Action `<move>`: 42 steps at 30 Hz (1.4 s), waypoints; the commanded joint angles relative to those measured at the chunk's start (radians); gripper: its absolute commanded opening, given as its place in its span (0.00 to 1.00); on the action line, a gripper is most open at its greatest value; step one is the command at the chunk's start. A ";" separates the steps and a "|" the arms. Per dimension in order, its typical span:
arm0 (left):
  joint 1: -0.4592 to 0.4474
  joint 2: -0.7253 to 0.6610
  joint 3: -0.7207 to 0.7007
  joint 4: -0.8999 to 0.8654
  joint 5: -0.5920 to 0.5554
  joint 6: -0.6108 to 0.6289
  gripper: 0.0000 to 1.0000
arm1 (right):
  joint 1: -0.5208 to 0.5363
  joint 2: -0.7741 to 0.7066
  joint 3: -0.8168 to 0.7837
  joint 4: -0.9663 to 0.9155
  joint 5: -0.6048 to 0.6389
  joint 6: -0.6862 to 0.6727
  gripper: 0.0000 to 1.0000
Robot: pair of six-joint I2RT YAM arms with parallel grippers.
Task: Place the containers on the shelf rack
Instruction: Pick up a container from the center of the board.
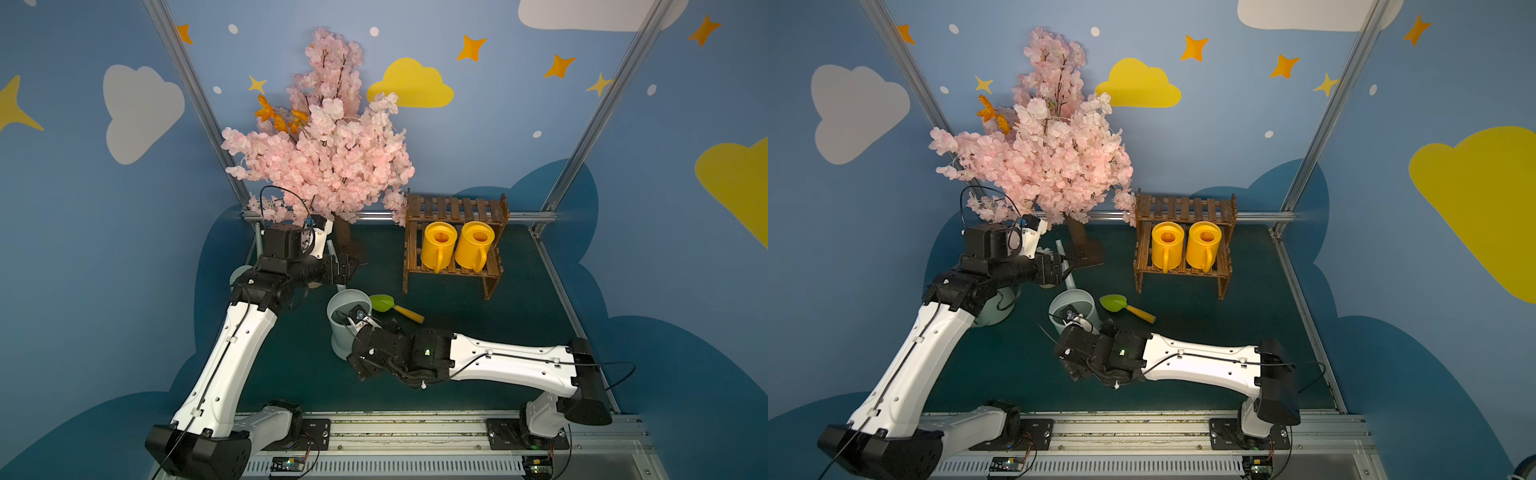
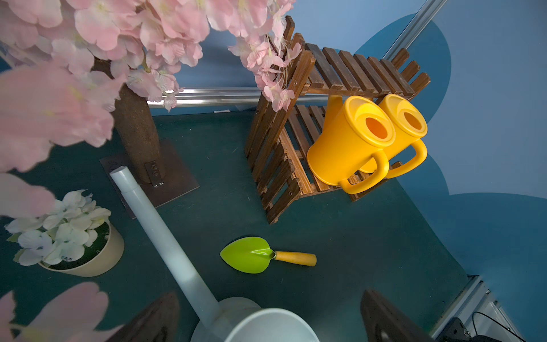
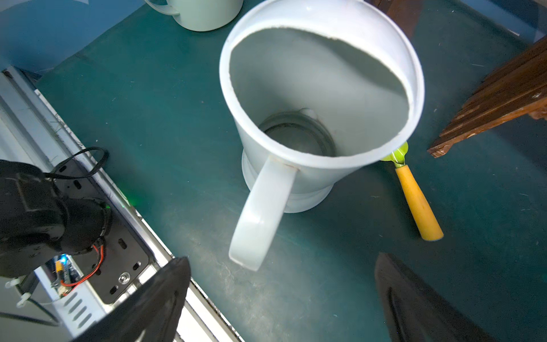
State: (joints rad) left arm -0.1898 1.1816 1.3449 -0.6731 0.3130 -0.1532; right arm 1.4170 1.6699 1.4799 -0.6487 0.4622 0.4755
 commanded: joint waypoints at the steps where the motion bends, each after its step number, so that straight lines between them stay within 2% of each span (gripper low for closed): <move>1: 0.007 -0.018 -0.014 0.025 -0.009 0.009 1.00 | -0.028 0.046 0.028 0.002 0.003 0.024 0.98; 8: 0.014 -0.029 -0.044 0.036 -0.010 0.012 1.00 | -0.076 0.054 -0.002 0.001 0.050 0.001 0.91; 13: 0.019 -0.020 -0.048 0.044 -0.002 0.012 1.00 | -0.098 0.045 -0.046 0.037 0.038 -0.058 0.83; 17: 0.020 -0.012 -0.050 0.049 0.006 0.009 1.00 | -0.105 0.024 -0.112 0.144 -0.017 -0.132 0.78; 23: 0.023 -0.008 -0.054 0.051 0.012 0.009 1.00 | -0.126 -0.015 -0.212 0.265 -0.074 -0.161 0.67; 30: 0.027 -0.006 -0.062 0.056 0.018 0.003 1.00 | -0.128 -0.052 -0.335 0.457 -0.096 -0.198 0.62; 39: 0.027 0.004 -0.067 0.063 0.026 0.006 1.00 | -0.104 -0.082 -0.497 0.800 -0.018 -0.270 0.57; 42: 0.029 0.008 -0.064 0.064 0.025 0.009 1.00 | -0.102 -0.072 -0.513 0.850 0.010 -0.286 0.52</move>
State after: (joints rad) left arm -0.1677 1.1831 1.2934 -0.6262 0.3222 -0.1532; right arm 1.3117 1.6039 0.9802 0.0803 0.4271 0.2218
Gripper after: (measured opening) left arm 0.999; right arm 0.532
